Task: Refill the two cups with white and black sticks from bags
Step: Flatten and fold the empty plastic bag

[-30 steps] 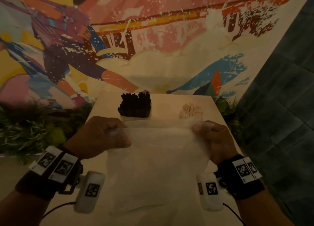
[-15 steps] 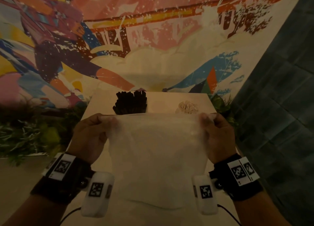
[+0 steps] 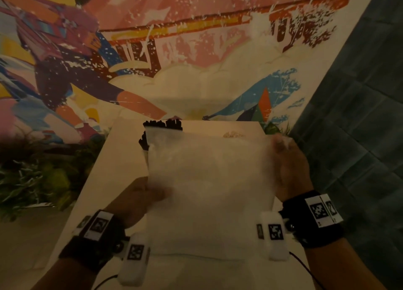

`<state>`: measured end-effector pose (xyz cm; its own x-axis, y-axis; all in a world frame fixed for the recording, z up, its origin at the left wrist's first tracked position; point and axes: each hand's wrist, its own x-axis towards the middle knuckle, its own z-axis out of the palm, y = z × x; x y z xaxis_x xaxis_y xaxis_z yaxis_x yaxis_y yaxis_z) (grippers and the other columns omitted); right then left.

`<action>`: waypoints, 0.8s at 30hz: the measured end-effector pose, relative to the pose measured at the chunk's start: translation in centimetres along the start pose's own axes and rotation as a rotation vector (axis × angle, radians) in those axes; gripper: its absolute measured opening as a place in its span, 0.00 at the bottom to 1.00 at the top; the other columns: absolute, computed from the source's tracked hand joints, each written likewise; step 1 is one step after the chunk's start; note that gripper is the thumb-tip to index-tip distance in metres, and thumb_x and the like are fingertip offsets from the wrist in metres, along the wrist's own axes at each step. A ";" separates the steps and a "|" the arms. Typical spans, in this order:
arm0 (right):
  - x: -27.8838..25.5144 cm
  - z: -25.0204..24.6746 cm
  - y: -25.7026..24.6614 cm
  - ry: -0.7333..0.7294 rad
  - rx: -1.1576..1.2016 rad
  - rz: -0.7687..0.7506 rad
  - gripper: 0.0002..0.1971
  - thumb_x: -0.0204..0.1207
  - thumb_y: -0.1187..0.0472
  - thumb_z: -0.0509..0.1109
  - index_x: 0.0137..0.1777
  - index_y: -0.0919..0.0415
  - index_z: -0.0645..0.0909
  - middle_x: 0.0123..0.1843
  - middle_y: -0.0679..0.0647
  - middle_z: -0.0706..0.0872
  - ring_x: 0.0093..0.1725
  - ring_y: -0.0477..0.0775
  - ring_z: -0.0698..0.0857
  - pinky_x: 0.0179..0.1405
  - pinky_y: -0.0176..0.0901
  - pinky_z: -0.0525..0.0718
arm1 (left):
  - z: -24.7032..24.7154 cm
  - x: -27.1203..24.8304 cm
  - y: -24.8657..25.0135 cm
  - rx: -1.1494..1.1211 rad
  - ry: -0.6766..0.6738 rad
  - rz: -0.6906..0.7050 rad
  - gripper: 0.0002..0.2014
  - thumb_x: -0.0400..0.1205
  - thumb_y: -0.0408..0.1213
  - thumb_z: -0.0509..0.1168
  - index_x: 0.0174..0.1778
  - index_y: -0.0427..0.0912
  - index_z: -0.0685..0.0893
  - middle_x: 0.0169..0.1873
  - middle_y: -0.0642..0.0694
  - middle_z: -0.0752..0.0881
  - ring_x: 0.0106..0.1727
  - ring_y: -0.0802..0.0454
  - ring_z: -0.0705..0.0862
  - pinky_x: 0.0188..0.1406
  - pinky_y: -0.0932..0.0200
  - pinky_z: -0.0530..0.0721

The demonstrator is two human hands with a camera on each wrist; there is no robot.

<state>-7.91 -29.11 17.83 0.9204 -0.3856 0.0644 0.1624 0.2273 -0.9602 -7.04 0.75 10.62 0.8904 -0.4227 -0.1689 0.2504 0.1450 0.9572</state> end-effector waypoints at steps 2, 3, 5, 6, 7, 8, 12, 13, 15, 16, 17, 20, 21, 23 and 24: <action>0.3 -1.0 0.5 -0.124 -0.027 0.150 0.11 0.86 0.57 0.54 0.53 0.55 0.79 0.39 0.46 0.90 0.40 0.48 0.88 0.32 0.39 0.85 | -0.2 0.4 0.3 -0.097 0.036 0.049 0.31 0.45 0.51 0.87 0.40 0.38 0.91 0.39 0.38 0.91 0.42 0.40 0.90 0.39 0.51 0.89; 0.1 -1.5 1.4 -0.176 -0.047 0.226 0.12 0.86 0.56 0.53 0.56 0.53 0.80 0.42 0.46 0.91 0.43 0.50 0.88 0.36 0.42 0.86 | -0.3 0.6 0.5 -0.145 0.032 0.070 0.30 0.46 0.49 0.87 0.39 0.36 0.91 0.37 0.38 0.90 0.40 0.40 0.90 0.38 0.49 0.89; -0.9 -2.6 3.8 -0.271 -0.152 0.388 0.13 0.85 0.58 0.56 0.63 0.54 0.79 0.48 0.48 0.92 0.48 0.53 0.89 0.43 0.47 0.86 | -0.4 0.8 1.0 -0.226 0.022 0.094 0.26 0.46 0.46 0.87 0.36 0.37 0.90 0.32 0.41 0.89 0.35 0.45 0.89 0.37 0.48 0.89; -1.5 -2.8 5.1 -0.324 -0.196 0.451 0.14 0.84 0.62 0.59 0.65 0.59 0.79 0.51 0.53 0.91 0.50 0.56 0.89 0.43 0.46 0.87 | -0.4 0.9 1.2 -0.239 0.023 0.107 0.24 0.46 0.45 0.87 0.33 0.40 0.90 0.29 0.44 0.88 0.31 0.48 0.88 0.36 0.49 0.89; -2.0 -3.0 6.0 -0.345 -0.205 0.484 0.14 0.81 0.64 0.63 0.65 0.64 0.80 0.52 0.58 0.90 0.50 0.58 0.89 0.43 0.45 0.88 | -0.4 0.9 1.3 -0.245 0.023 0.123 0.23 0.46 0.45 0.87 0.32 0.40 0.90 0.27 0.46 0.88 0.29 0.50 0.87 0.34 0.51 0.89; -2.4 -2.8 6.4 -0.327 -0.177 0.494 0.16 0.75 0.63 0.70 0.62 0.67 0.82 0.51 0.62 0.90 0.48 0.60 0.89 0.42 0.44 0.88 | -0.5 0.8 1.4 -0.251 0.039 0.132 0.24 0.45 0.46 0.87 0.32 0.40 0.90 0.27 0.45 0.88 0.28 0.51 0.87 0.31 0.54 0.88; -2.5 -2.0 6.5 -0.234 -0.120 0.363 0.15 0.56 0.55 0.84 0.40 0.62 0.89 0.36 0.60 0.88 0.36 0.59 0.85 0.34 0.46 0.88 | -1.0 0.6 1.5 -0.173 0.076 0.113 0.29 0.44 0.50 0.87 0.40 0.43 0.92 0.37 0.42 0.91 0.38 0.46 0.90 0.35 0.54 0.89; -2.5 -1.9 6.2 -0.232 -0.108 0.329 0.09 0.60 0.59 0.81 0.39 0.62 0.89 0.35 0.59 0.88 0.36 0.58 0.85 0.34 0.45 0.88 | -0.9 0.4 1.6 -0.128 0.065 0.088 0.27 0.49 0.52 0.85 0.42 0.44 0.92 0.41 0.42 0.92 0.42 0.45 0.90 0.39 0.50 0.90; -2.4 -1.6 5.8 -0.214 -0.084 0.293 0.04 0.68 0.65 0.72 0.42 0.64 0.87 0.35 0.58 0.89 0.35 0.55 0.85 0.33 0.43 0.87 | -1.0 0.0 1.6 -0.059 0.089 0.010 0.15 0.67 0.48 0.75 0.46 0.44 0.90 0.44 0.41 0.91 0.44 0.44 0.90 0.46 0.44 0.89; -2.3 -1.6 5.5 -0.214 -0.090 0.277 0.05 0.70 0.68 0.69 0.43 0.65 0.86 0.34 0.57 0.89 0.34 0.54 0.86 0.32 0.41 0.87 | -1.1 -0.1 1.6 -0.027 0.130 -0.035 0.11 0.74 0.44 0.68 0.46 0.43 0.88 0.44 0.40 0.91 0.42 0.44 0.90 0.46 0.41 0.88; -2.4 -1.6 5.3 -0.224 -0.099 0.264 0.06 0.72 0.70 0.68 0.45 0.65 0.86 0.34 0.57 0.88 0.33 0.54 0.85 0.32 0.41 0.86 | -1.3 -0.3 1.6 -0.002 0.170 -0.059 0.09 0.77 0.42 0.64 0.46 0.43 0.87 0.42 0.40 0.90 0.39 0.45 0.89 0.45 0.40 0.87; -2.4 -1.7 4.6 -0.265 -0.136 0.227 0.08 0.77 0.72 0.64 0.49 0.67 0.84 0.32 0.61 0.86 0.30 0.58 0.81 0.29 0.45 0.84 | -1.8 -0.5 1.8 0.061 0.170 0.019 0.23 0.62 0.55 0.79 0.47 0.45 0.89 0.44 0.37 0.88 0.42 0.40 0.86 0.43 0.42 0.85; -2.4 -1.8 4.5 -0.275 -0.143 0.219 0.09 0.78 0.73 0.63 0.50 0.67 0.84 0.32 0.62 0.86 0.30 0.60 0.80 0.29 0.46 0.85 | -2.2 -0.5 1.9 0.074 0.155 0.068 0.30 0.54 0.58 0.82 0.50 0.49 0.89 0.47 0.38 0.88 0.46 0.39 0.86 0.43 0.42 0.86; -2.2 -1.8 4.4 -0.263 -0.136 0.205 0.12 0.77 0.74 0.63 0.51 0.62 0.86 0.34 0.63 0.87 0.32 0.61 0.81 0.31 0.48 0.85 | -2.5 -0.8 2.4 0.037 0.071 0.130 0.33 0.51 0.57 0.83 0.53 0.56 0.89 0.51 0.44 0.90 0.49 0.42 0.88 0.41 0.45 0.88; -2.1 -1.9 4.3 -0.244 -0.122 0.200 0.13 0.76 0.74 0.64 0.50 0.59 0.87 0.35 0.63 0.87 0.32 0.61 0.82 0.31 0.48 0.85 | -2.9 -0.9 2.5 0.012 0.009 0.152 0.33 0.51 0.55 0.84 0.54 0.57 0.89 0.51 0.46 0.90 0.48 0.45 0.89 0.39 0.47 0.88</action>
<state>-9.83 -28.95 13.01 0.9902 -0.1151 -0.0792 -0.0599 0.1624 -0.9849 -6.16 4.10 12.49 0.9212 -0.3883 -0.0244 0.1084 0.1960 0.9746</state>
